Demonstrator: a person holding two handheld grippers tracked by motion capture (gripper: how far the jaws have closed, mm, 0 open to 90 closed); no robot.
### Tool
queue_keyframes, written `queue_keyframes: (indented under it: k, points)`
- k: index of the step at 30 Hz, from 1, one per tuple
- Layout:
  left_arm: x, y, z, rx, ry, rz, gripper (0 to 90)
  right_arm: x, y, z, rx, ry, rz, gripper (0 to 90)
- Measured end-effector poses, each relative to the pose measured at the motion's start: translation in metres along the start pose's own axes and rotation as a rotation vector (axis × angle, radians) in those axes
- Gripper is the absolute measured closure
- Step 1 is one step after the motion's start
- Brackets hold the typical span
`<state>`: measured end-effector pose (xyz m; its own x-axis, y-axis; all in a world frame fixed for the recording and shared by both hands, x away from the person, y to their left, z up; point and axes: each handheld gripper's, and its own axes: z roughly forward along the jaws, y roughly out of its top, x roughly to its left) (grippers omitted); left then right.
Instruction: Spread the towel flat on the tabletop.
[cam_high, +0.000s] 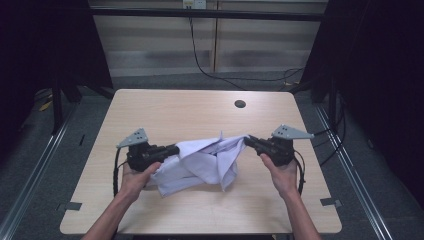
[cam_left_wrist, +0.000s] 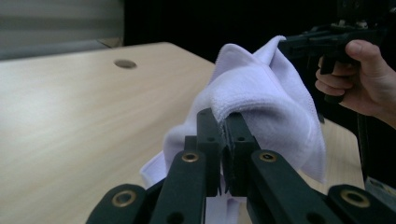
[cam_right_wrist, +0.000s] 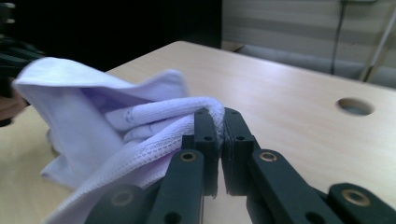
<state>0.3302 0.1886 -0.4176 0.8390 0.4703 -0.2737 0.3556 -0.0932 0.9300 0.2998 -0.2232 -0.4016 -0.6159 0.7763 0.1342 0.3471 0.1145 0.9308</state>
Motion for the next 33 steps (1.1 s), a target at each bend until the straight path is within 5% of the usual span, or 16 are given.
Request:
queue_keyframes:
  k: [7, 12, 15, 19, 24, 33]
  points:
    - [0.020, 0.035, -0.054, -0.133, 0.103, -0.016, 87.3, -0.035, 0.061, -0.014, -0.060, -0.122, -0.012, 86.3]
    - [0.034, 0.046, -0.090, -0.209, 0.212, -0.048, 87.4, -0.066, 0.093, -0.028, -0.099, -0.228, -0.011, 86.1]
    - [0.041, 0.037, -0.096, -0.167, 0.231, -0.051, 87.3, -0.087, 0.095, -0.039, -0.101, -0.270, 0.029, 83.5]
    - [0.046, 0.014, -0.087, -0.103, 0.234, -0.082, 87.3, -0.104, 0.071, -0.042, -0.020, -0.341, 0.070, 62.2]
    - [0.052, -0.009, -0.078, -0.038, 0.242, -0.104, 86.2, -0.092, 0.034, -0.038, 0.040, -0.284, 0.071, 52.3]
    - [0.055, -0.041, -0.068, 0.051, 0.204, -0.121, 70.1, -0.026, -0.030, 0.004, 0.124, -0.041, 0.058, 51.4]
